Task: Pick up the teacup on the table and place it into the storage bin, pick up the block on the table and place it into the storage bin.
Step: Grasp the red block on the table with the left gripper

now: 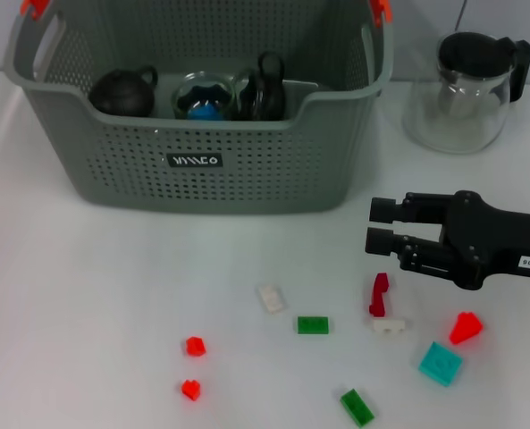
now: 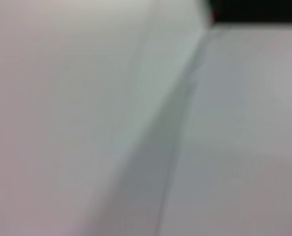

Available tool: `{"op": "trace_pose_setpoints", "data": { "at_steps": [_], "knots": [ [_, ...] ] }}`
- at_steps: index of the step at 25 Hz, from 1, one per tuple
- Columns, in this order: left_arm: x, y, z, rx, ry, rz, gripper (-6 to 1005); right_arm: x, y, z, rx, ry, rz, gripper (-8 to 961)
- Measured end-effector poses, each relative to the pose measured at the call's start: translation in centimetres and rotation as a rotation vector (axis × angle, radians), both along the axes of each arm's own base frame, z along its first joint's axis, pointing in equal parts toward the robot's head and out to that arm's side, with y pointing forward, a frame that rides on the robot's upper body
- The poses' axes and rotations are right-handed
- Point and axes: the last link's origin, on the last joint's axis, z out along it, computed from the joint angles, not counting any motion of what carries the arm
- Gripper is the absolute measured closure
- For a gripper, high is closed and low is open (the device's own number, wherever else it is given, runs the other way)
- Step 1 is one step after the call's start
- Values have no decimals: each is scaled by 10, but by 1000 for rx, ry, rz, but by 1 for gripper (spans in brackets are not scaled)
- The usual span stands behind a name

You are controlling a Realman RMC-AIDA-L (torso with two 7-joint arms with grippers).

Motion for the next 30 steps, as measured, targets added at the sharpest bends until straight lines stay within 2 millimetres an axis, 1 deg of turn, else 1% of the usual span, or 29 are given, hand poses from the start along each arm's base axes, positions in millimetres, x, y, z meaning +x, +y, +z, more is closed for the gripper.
{"op": "trace_pose_setpoints", "data": {
  "at_steps": [2,3,7,8,9,11,15,17,22,26,28,30],
  "knots": [
    [-17,-21,-4,31,80,-29,398,0,0,0,1,-1,0,460],
    [-27,-29,-11,38,146,-28,401,0,0,0,1,-2,-1,460],
    [-64,-55,-49,-2,389,28,407,0,1,0,4,-5,-2,460],
    [-77,-65,-69,-34,470,27,408,0,1,0,3,-4,-1,459],
    [-77,-65,-69,-34,470,27,410,0,1,0,2,-2,0,459],
    [-89,-77,-89,-61,544,8,412,-1,1,0,0,-1,1,459],
    [-103,-96,-118,-99,611,-60,418,0,1,-1,1,-1,-4,459],
    [-108,-101,-128,-125,609,-70,421,0,1,-1,2,-1,-6,459],
    [-118,-100,-154,-185,604,-33,428,0,1,-1,3,-1,-7,459],
    [-125,-102,-179,-192,614,-35,547,1,0,-1,4,-1,-9,459],
    [-128,-104,-188,-181,624,-42,606,1,0,-1,4,-1,-10,459],
    [-129,-106,-193,-167,633,-53,612,1,0,-1,4,-1,-10,460]
  ]
}}
